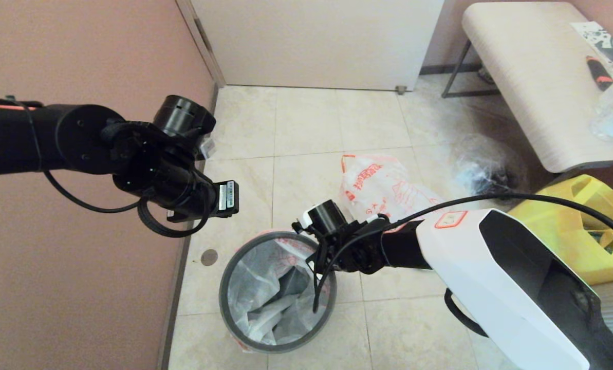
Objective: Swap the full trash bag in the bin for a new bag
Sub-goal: Place the trash can ring on the trash can
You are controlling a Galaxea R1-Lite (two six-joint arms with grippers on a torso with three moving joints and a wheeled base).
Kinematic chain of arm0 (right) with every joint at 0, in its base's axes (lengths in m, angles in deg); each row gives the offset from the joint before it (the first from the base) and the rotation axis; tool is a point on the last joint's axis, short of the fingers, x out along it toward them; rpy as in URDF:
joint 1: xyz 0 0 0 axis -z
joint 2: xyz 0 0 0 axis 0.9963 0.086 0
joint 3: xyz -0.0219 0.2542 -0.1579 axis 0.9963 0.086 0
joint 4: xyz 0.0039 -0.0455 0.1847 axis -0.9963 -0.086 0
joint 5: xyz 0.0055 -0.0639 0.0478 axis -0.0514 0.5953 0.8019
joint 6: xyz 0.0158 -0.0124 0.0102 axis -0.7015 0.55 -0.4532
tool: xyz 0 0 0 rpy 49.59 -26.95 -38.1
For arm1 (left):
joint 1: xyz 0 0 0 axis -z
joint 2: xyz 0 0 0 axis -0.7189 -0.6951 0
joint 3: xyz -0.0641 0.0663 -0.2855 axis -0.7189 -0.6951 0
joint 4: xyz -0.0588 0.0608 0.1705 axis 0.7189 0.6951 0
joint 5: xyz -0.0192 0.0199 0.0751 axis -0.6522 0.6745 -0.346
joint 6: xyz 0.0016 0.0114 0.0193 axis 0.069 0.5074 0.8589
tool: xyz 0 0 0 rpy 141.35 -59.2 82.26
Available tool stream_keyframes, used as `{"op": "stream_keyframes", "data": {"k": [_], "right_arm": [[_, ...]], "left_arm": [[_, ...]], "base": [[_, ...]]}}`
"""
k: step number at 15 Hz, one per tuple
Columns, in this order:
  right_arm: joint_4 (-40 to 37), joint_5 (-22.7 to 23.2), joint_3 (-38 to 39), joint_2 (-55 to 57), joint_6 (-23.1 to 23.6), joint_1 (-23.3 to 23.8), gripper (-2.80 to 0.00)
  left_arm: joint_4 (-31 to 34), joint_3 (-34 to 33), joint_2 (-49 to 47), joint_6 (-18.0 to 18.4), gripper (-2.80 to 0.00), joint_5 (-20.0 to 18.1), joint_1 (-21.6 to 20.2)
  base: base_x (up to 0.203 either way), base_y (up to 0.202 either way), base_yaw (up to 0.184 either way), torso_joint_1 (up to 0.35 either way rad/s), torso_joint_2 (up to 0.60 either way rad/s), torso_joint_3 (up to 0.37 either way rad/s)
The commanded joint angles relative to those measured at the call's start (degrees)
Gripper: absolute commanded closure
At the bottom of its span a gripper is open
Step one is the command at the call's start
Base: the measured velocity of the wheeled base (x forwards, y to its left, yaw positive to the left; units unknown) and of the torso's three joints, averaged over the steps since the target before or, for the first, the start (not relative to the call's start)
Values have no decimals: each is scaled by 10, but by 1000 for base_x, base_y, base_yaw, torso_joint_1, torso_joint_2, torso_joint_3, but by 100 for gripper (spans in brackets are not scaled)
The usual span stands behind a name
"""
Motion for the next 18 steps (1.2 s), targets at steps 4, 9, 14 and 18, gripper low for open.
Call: {"op": "stream_keyframes", "data": {"k": [4,9,14,18], "right_arm": [[43,-18,1,19,23,-4,0],[57,-18,0,32,46,-5,-280],[69,-17,8,0,45,-7,-280],[42,-15,45,-67,-9,-13,-280]], "left_arm": [[2,0,-8,-1,0,1,-1],[2,0,-8,0,0,1,-1],[3,0,-3,0,0,1,-3],[3,-1,-2,0,0,1,-5]], "base": [[0,0,0,0,0,0],[0,0,0,0,0,0],[0,0,0,0,0,0],[0,0,0,0,0,0]]}}
